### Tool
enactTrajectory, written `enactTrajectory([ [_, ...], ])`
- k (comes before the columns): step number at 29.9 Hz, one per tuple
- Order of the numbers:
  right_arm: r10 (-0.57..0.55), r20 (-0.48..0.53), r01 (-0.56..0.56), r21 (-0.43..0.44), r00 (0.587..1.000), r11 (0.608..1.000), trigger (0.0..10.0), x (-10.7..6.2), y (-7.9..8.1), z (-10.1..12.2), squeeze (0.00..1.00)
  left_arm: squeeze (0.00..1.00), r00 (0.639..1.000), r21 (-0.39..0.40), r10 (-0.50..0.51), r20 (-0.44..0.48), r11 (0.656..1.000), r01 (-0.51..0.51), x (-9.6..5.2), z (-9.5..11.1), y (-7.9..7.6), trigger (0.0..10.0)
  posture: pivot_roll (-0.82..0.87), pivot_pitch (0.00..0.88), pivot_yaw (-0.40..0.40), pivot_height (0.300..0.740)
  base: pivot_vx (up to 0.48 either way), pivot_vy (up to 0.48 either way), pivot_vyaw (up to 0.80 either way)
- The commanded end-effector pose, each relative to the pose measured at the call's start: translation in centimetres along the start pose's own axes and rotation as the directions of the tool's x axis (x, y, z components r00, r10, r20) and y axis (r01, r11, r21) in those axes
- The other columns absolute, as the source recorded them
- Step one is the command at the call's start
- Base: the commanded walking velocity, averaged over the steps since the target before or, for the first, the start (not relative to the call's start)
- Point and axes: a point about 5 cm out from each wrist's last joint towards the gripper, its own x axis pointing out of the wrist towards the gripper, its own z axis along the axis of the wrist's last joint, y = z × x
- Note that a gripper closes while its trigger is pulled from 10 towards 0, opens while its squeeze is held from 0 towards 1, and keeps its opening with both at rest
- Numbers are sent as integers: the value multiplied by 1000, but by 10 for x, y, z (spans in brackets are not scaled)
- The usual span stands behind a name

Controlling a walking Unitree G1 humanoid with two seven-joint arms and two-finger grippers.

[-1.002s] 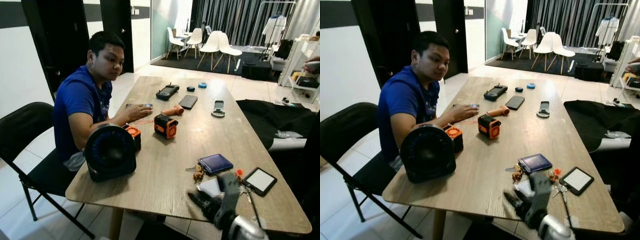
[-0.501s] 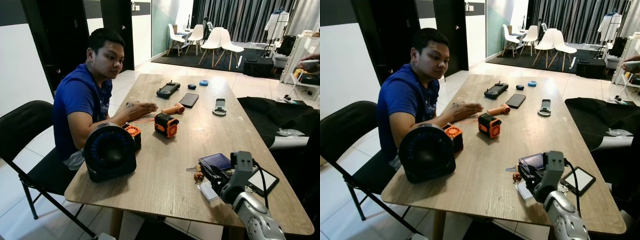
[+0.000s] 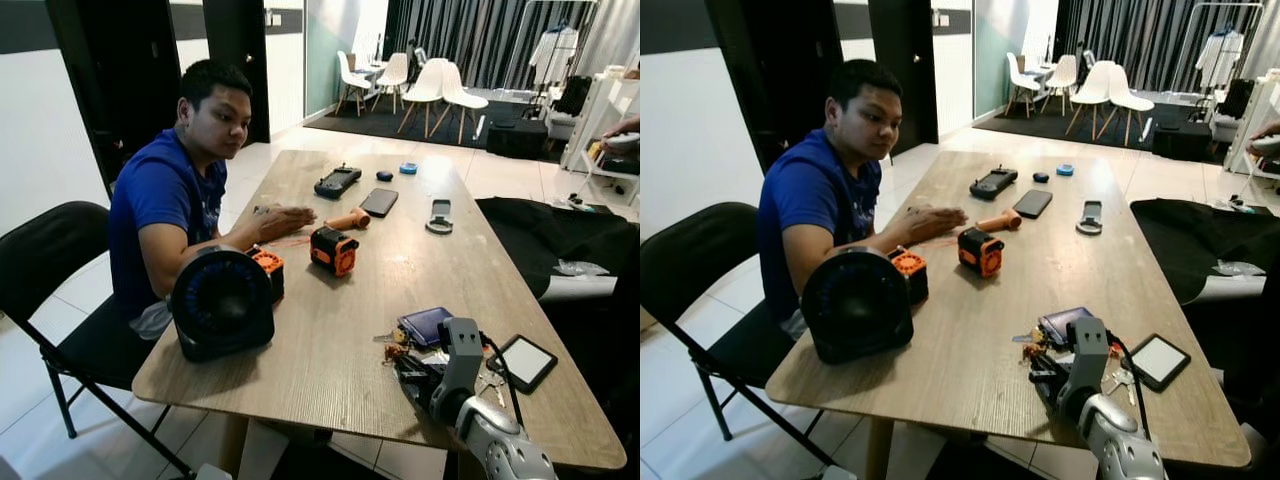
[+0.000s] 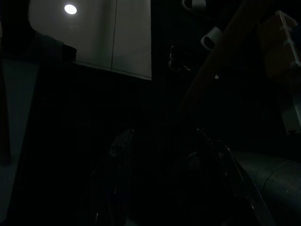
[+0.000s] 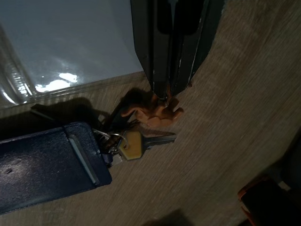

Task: Hang keys on a hook

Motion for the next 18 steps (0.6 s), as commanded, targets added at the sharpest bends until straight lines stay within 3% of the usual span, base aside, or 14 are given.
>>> enactTrajectory([
  [1,-9,-74,11,25,997,1000,1294,-3,-1,-19,0,0,1000,-2,-4,-8,1000,4,-2,-4,-1,10000,52,60,1,740,0,0,0],
  [5,5,-93,-2,28,996,1000,2235,-3,3,-25,0,0,1000,-3,-6,-16,1000,6,-2,-5,-1,10000,48,61,4,740,0,0,0],
  [12,126,-115,-123,38,985,992,1569,2,31,-33,0,0,1000,2,-6,-21,1000,6,-3,-6,-1,10000,52,60,4,740,0,0,0],
  [18,172,-109,-169,39,979,985,1882,5,43,-33,0,0,1000,4,-3,-22,1000,4,-3,-6,-1,10000,51,59,5,740,0,0,0],
])
